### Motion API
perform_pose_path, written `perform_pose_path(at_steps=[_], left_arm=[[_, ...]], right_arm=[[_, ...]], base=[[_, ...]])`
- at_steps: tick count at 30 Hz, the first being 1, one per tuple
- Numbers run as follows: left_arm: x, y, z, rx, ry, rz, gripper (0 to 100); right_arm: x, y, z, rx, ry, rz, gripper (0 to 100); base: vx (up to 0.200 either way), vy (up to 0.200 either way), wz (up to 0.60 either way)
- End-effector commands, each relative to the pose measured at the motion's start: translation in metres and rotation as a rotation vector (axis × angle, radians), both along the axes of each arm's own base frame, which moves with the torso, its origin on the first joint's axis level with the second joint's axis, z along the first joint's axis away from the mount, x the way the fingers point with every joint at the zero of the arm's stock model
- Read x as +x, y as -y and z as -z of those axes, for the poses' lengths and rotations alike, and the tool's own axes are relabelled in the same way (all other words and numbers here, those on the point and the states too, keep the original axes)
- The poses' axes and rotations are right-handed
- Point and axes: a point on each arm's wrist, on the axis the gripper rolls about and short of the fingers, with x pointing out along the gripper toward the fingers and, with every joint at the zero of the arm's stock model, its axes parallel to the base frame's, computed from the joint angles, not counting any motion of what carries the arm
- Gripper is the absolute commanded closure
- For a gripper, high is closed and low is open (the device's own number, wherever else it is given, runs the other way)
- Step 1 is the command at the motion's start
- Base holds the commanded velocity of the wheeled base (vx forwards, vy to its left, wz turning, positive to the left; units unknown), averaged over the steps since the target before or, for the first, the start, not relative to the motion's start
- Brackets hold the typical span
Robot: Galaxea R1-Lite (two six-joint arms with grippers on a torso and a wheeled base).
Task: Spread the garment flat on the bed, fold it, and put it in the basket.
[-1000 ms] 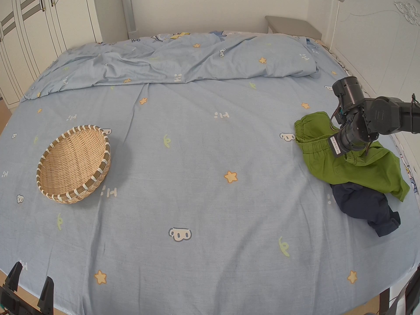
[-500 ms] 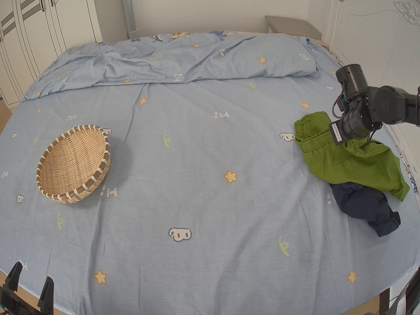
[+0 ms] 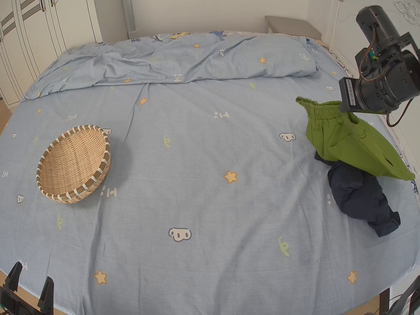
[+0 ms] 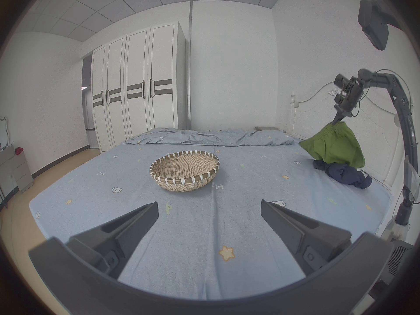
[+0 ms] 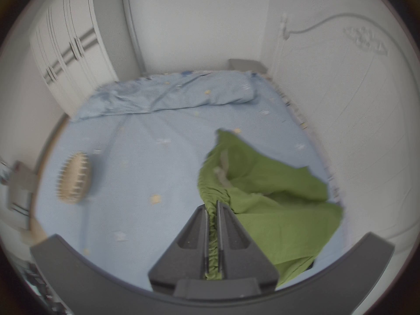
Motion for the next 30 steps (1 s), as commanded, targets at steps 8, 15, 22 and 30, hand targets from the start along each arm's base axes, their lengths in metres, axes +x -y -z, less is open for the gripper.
perform_pose_path(at_steps=[8,15,22,30], left_arm=[[0.000,0.000,0.005,-0.001,-0.002,0.000,0],[0.000,0.000,0.005,-0.001,0.000,0.000,0],[0.000,0.000,0.005,-0.001,-0.002,0.000,0],[0.000,0.000,0.005,-0.001,0.000,0.000,0]], right_arm=[[-0.117,-0.085,-0.009,0.462,-0.131,-0.487,100],[-0.123,-0.128,0.067,0.396,-0.129,-0.643,100],[-0.113,-0.152,0.120,0.262,-0.240,-0.637,100],[-0.097,-0.164,0.146,0.247,-0.263,-0.621,0]], base=[[0.000,0.000,0.00],[0.000,0.000,0.00],[0.000,0.000,0.00],[0.000,0.000,0.00]])
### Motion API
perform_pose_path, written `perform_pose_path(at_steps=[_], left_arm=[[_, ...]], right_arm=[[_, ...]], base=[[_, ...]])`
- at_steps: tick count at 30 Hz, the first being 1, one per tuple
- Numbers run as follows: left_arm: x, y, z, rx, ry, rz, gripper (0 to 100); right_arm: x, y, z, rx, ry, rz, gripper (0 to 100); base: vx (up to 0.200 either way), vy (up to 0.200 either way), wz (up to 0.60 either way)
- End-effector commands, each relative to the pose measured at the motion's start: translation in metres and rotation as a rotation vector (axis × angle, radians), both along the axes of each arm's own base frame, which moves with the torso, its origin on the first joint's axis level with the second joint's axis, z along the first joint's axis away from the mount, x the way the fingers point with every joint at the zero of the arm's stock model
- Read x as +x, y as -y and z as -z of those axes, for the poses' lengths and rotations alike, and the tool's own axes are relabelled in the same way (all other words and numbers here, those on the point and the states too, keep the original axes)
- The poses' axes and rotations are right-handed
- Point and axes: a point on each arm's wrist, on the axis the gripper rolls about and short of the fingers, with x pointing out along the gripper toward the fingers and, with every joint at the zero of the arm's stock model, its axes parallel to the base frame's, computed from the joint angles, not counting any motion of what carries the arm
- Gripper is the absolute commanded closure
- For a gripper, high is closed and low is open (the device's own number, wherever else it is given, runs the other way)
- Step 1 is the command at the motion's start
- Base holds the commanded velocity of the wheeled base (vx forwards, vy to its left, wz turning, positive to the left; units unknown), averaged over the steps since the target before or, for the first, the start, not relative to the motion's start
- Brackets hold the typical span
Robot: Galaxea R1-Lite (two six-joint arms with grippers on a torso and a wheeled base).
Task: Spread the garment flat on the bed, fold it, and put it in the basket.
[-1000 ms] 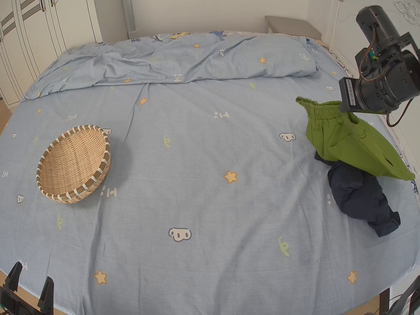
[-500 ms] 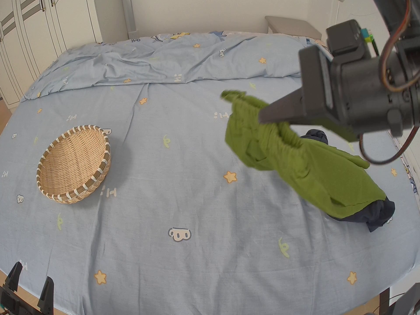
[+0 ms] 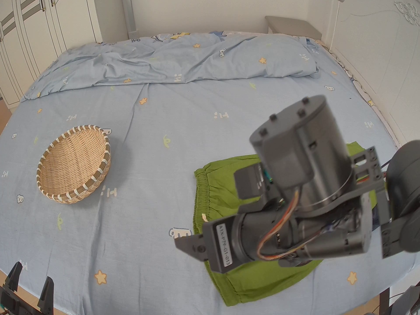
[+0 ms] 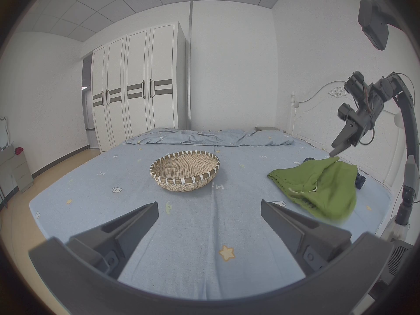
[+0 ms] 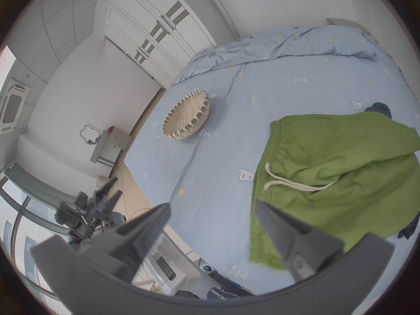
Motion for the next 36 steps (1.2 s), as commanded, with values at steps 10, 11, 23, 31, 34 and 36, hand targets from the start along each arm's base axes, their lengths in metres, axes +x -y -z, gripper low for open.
perform_pose_path(at_steps=[10,11,23,31,34,36], left_arm=[[0.000,0.000,0.005,-0.001,-0.002,0.000,0],[0.000,0.000,0.005,-0.001,-0.001,0.000,0],[0.000,0.000,0.005,0.072,0.001,0.009,0],[-0.004,0.002,-0.127,-0.102,0.042,0.228,0],[0.045,0.010,-0.128,-0.173,-0.247,0.451,0],[0.072,0.017,-0.125,-0.283,-0.391,0.556,0]], right_arm=[[0.017,0.070,-0.030,0.147,0.051,0.117,0],[0.017,0.086,-0.040,0.190,0.058,0.127,0],[0.016,0.179,-0.053,0.315,0.069,0.262,0],[0.025,0.192,-0.019,0.217,0.004,0.332,0],[0.031,0.192,-0.004,0.166,-0.007,0.319,0],[0.033,0.191,0.002,0.153,-0.019,0.320,0]], base=[[0.000,0.000,0.00],[0.000,0.000,0.00],[0.000,0.000,0.00],[0.000,0.000,0.00],[0.000,0.000,0.00],[0.000,0.000,0.00]])
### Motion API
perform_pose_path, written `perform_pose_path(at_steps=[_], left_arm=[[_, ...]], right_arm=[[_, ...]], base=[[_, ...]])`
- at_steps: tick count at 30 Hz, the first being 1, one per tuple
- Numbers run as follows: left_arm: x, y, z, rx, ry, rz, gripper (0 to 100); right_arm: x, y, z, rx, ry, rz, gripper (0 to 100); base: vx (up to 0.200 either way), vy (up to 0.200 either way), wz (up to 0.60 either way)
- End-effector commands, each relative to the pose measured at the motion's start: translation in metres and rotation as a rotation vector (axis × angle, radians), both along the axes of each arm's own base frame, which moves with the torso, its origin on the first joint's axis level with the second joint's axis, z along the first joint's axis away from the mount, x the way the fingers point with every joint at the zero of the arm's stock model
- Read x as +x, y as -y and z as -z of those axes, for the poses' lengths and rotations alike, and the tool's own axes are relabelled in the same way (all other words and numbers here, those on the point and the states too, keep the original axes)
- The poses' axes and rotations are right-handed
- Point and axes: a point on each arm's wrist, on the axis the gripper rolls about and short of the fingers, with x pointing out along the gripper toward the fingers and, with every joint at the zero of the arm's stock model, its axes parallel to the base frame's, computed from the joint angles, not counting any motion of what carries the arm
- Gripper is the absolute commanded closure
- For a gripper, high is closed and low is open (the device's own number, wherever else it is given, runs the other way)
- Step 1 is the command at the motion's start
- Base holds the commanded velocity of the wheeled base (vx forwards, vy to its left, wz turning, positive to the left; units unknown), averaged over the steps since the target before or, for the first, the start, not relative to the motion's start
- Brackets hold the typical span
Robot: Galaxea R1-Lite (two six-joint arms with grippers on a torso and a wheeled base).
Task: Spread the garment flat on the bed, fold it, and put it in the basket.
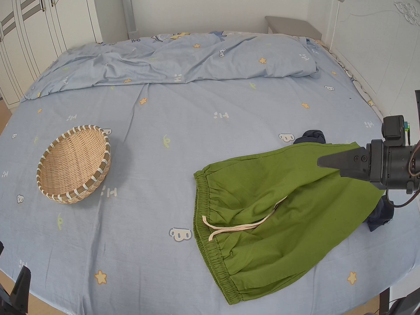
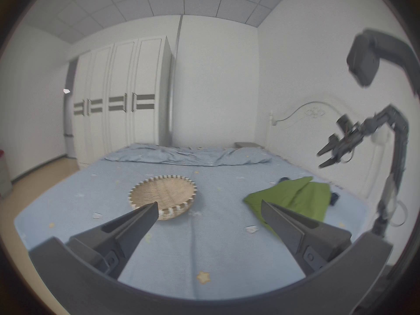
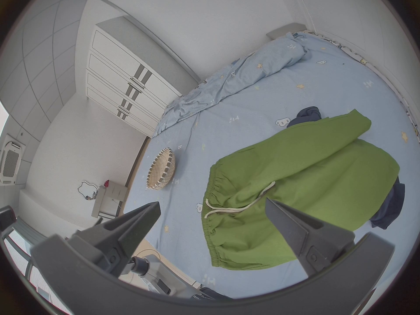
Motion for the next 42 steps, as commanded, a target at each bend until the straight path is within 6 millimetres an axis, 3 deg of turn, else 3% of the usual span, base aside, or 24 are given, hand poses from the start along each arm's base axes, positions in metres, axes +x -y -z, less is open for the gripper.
perform_pose_path(at_steps=[1,2,3,6,9,16,20,28,42], left_arm=[[0.100,0.019,-0.056,-0.259,-0.578,0.457,0],[0.100,0.019,-0.056,-0.259,-0.578,0.457,0],[0.126,0.032,-0.045,-0.338,-0.737,0.565,0],[0.151,0.052,-0.020,-0.364,-0.925,0.657,0],[0.167,0.073,0.021,-0.308,-1.094,0.705,0],[0.215,0.122,0.096,-0.244,-1.189,0.757,0],[0.226,0.145,0.131,-0.261,-1.163,0.802,0],[0.226,0.159,0.143,-0.442,-1.097,0.812,0],[0.241,0.166,0.150,-0.459,-1.060,0.813,0]], right_arm=[[0.010,0.007,0.039,-0.094,-0.074,0.012,0],[0.010,0.007,0.039,-0.094,-0.074,0.012,0],[0.009,0.007,0.043,-0.093,-0.074,0.010,0],[0.010,0.006,0.044,-0.095,-0.073,0.008,0],[0.011,0.002,0.057,-0.125,-0.114,-0.012,0],[0.015,0.000,0.084,-0.239,-0.131,-0.080,0],[0.014,0.002,0.089,-0.247,-0.146,-0.080,0],[0.016,0.001,0.088,-0.234,-0.131,-0.073,0],[0.017,0.003,0.084,-0.219,-0.102,-0.062,0]], base=[[0.000,0.000,0.00],[0.000,0.000,0.00],[0.000,0.000,0.00],[0.000,0.000,0.00],[0.000,0.000,0.00],[0.000,0.000,0.00],[0.000,0.000,0.00],[0.000,0.000,0.00],[0.000,0.000,0.00]])
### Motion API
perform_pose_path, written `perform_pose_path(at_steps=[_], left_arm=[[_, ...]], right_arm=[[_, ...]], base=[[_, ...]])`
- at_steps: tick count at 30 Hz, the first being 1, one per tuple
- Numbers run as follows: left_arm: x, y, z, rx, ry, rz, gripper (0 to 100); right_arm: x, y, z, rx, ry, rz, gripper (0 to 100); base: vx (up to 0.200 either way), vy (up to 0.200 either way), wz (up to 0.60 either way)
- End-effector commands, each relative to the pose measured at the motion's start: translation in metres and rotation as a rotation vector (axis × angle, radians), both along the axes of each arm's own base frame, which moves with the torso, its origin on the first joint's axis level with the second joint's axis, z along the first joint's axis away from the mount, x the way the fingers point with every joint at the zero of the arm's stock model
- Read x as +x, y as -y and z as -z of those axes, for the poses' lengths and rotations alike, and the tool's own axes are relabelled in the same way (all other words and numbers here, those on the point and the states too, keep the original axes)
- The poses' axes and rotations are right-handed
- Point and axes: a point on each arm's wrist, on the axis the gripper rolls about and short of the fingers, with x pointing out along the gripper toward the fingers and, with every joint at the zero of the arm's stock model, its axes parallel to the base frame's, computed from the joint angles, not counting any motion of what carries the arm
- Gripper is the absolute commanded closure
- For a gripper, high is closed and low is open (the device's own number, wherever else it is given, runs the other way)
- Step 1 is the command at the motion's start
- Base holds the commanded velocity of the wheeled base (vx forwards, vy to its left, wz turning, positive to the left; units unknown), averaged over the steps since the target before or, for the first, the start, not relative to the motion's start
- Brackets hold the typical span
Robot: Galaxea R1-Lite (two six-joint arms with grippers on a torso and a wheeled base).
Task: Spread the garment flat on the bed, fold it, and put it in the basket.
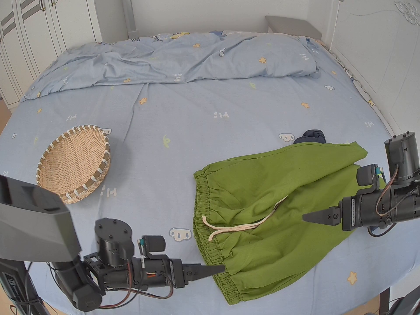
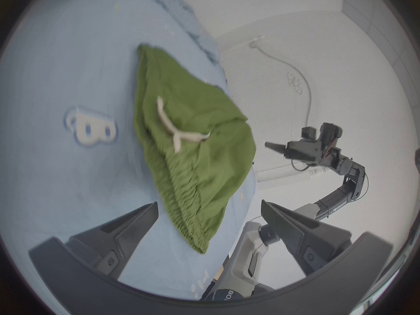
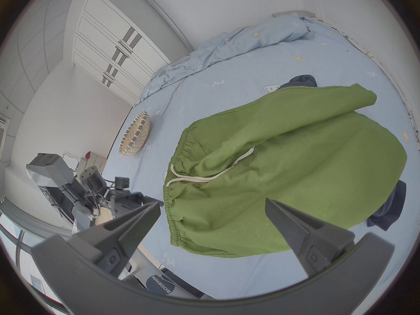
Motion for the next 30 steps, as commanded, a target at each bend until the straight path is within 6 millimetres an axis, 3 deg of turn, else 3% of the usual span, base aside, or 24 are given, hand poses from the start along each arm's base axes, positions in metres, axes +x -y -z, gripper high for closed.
perform_pose_path(at_steps=[1,25,26,30], left_arm=[[0.000,0.010,0.037,0.065,-0.118,0.027,0],[0.028,0.028,0.019,-0.022,-0.002,-0.055,0],[0.027,0.028,0.019,-0.024,-0.009,-0.056,100],[0.029,0.029,0.021,-0.026,-0.010,-0.057,100]], right_arm=[[0.001,0.001,0.005,-0.009,-0.009,0.001,0],[0.003,0.001,0.005,-0.001,0.003,0.009,0],[0.004,0.001,0.005,-0.002,0.002,0.009,0],[0.004,0.002,0.005,-0.002,0.002,0.015,0]], base=[[0.000,0.000,0.00],[0.000,0.000,0.00],[0.000,0.000,0.00],[0.000,0.000,0.00]])
